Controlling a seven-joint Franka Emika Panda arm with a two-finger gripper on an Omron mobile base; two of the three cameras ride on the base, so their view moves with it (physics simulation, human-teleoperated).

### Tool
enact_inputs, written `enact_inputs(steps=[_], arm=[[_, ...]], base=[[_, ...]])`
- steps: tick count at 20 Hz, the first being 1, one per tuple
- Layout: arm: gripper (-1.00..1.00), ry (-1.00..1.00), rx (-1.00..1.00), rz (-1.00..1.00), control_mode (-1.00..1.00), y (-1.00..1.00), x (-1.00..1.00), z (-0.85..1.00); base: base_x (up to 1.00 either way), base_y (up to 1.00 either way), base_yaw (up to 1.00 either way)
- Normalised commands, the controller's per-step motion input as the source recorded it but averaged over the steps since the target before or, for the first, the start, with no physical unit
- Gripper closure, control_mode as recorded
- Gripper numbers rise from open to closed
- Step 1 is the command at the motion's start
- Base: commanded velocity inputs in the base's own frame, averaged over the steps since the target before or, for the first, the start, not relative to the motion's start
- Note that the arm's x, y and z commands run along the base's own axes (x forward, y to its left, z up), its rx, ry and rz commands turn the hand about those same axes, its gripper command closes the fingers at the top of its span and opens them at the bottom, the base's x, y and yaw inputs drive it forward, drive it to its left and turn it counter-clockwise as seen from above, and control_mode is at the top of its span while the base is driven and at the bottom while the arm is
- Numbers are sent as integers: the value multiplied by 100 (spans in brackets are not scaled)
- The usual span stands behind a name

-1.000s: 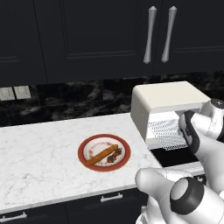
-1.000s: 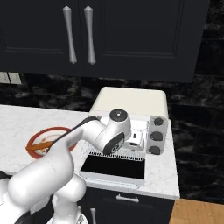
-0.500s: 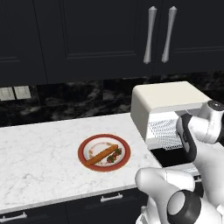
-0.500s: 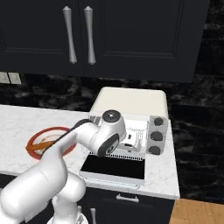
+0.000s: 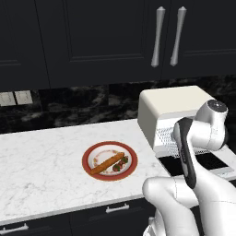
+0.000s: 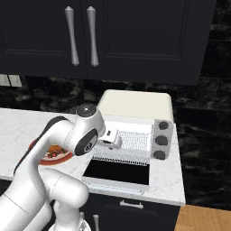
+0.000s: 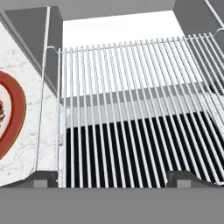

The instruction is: Pick up the kebab skewer and baguette bread, and place them inside the toaster oven. Close the toaster oven door and start by setting the timer.

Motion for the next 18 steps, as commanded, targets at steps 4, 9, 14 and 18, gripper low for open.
enact_inputs(steps=[4, 9, 14, 18], arm=[[-100, 1, 2, -8, -100, 76, -1, 0], [-100, 0, 14, -4, -100, 58, 0, 0], [-100, 0, 14, -3, -100, 55, 0, 0], [-100, 1, 10, -6, -100, 57, 7, 0]], base=[[0, 0, 0], [0, 0, 0], [0, 0, 0], [0, 0, 0]])
